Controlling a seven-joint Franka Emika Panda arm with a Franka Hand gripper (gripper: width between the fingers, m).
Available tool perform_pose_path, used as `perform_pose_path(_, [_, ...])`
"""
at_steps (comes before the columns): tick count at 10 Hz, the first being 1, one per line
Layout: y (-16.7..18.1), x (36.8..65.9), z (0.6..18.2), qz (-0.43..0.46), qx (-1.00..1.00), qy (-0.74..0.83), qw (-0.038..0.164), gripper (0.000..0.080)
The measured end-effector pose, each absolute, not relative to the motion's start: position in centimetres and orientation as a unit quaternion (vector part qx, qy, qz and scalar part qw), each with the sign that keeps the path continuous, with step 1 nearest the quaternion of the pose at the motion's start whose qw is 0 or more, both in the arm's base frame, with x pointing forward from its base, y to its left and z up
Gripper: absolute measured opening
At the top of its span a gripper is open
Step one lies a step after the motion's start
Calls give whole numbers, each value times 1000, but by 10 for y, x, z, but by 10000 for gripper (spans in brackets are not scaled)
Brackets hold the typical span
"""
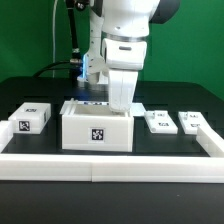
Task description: Assemble cabinet
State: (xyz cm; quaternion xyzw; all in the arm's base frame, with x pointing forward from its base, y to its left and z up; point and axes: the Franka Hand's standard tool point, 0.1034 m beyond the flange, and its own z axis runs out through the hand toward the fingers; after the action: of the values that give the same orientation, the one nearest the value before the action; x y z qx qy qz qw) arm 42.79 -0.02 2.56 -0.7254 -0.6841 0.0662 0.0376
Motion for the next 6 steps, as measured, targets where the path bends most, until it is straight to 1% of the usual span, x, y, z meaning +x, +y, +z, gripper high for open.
perform_pose_path(6, [0, 429, 26, 64, -726, -684, 36, 49])
